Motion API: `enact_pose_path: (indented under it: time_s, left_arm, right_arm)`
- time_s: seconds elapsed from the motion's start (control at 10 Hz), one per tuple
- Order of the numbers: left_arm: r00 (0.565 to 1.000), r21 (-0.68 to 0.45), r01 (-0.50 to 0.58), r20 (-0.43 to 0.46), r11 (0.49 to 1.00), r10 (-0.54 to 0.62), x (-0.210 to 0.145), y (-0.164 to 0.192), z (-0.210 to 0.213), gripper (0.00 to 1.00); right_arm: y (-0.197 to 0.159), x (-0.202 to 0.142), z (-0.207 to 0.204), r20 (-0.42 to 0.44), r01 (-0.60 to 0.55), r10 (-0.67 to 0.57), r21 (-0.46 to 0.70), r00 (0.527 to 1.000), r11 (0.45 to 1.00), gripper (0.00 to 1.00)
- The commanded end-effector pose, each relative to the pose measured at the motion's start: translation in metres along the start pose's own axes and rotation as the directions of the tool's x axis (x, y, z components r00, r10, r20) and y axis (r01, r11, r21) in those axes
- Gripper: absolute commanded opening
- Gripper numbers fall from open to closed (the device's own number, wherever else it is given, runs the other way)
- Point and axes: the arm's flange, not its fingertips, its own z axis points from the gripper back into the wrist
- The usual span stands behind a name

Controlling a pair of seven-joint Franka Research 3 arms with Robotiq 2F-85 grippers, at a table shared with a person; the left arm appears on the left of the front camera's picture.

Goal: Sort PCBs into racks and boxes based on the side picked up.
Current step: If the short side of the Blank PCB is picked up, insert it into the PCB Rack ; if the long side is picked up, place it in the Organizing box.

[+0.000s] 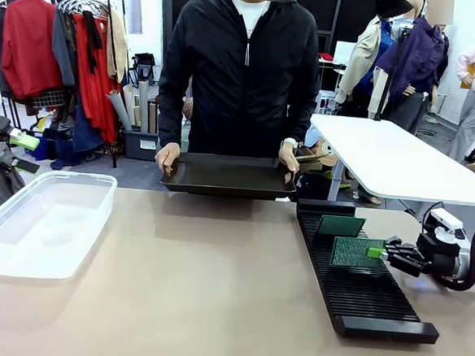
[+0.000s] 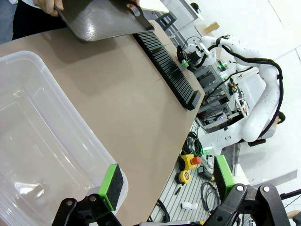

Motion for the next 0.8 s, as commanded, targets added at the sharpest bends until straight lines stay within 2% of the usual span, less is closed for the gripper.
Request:
enact_pose_path:
  time_s: [0.0, 0.7]
  left_arm:
    - [1.0, -0.006, -0.008, 0.002, 1.0, 0.008, 0.0005, -0.0026, 0.0003, 1.0]
    - [1.0, -0.006, -0.008, 0.002, 1.0, 0.008, 0.0005, -0.0026, 0.0003, 1.0]
  right_arm:
    - [-0.0068, 0.0007, -0.0012, -0.005, 0.026, -0.026, 0.008, 1.0, 1.0, 0.0]
    - [-0.004, -0.0057, 0.0012, -0.004, 0.029, -0.029, 0.019, 1.0, 0.999, 0.0]
